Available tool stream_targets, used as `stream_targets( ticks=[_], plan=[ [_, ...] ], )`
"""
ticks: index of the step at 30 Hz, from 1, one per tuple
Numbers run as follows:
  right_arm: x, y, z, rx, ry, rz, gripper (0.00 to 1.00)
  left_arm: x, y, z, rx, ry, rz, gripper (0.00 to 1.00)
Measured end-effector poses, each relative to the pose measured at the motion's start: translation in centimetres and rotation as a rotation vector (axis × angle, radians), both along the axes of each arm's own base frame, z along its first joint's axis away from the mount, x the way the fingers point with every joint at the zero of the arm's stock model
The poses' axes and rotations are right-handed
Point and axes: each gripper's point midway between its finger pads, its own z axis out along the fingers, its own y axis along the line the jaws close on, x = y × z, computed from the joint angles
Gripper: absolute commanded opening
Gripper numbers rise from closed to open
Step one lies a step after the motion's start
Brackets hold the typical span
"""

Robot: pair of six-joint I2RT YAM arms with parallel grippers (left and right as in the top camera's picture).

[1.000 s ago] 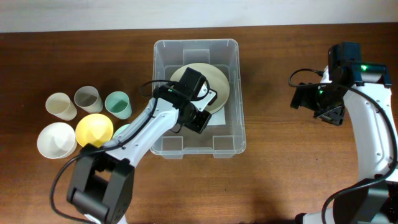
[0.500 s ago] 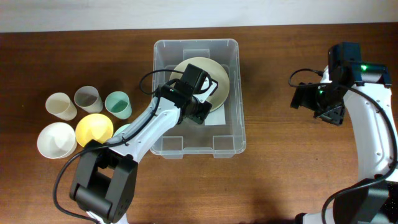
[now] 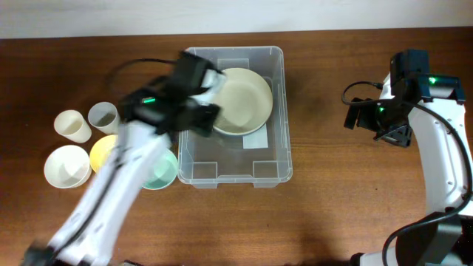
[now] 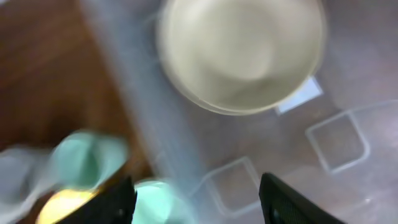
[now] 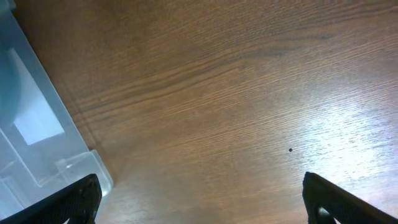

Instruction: Pack container

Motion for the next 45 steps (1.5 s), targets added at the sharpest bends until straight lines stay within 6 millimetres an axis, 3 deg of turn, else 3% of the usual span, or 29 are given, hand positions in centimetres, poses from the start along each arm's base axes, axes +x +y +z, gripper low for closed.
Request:
stream_targets(
  ticks=[2, 6, 15, 19, 23, 28, 31, 40, 45],
  plan=[
    [0.0, 0.0, 0.0, -0.003, 0.000, 0.004, 0.99, -0.9, 3.6, 1.8, -0.004, -0.017, 0.101, 0.69],
    [0.1, -0.1, 0.0, -0.005, -0.003, 0.008, 0.99, -2.4, 10.2, 3.2, 0.000, -0.019, 0.298, 0.69],
    [0.1, -0.1, 0.0, -0.006, -0.003, 0.011, 0.99, -3.4, 23.0, 2.2, -0.070, -0.004, 0.776, 0.74],
    [0.1, -0.1, 0.0, -0.006, -0.003, 0.011, 0.99, -2.4, 27.2, 1.4, -0.124, -0.040, 0.899, 0.74],
    [0.1, -0.1, 0.0, -0.006, -0.003, 0.011, 0.99, -0.1, 29.7, -0.9, -0.143, -0.035, 0.938, 0.73],
    [0.1, -0.1, 0.0, -0.006, -0.003, 0.011, 0.99, 1.1, 31.6, -7.4, -0.150, 0.120, 0.976, 0.74],
    [0.1, -0.1, 0.0, -0.006, -0.003, 0.011, 0.99, 1.2, 32.4, -9.8, -0.160, 0.172, 1.006, 0.74],
    [0.1, -0.1, 0.0, -0.006, -0.003, 0.011, 0.99, 0.2, 36.3, -10.0, -0.223, 0.119, 1.204, 0.73],
    [0.1, -0.1, 0.0, -0.006, -0.003, 0.011, 0.99, 0.3, 37.0, -11.2, -0.232, 0.134, 1.238, 0.73]
  ],
)
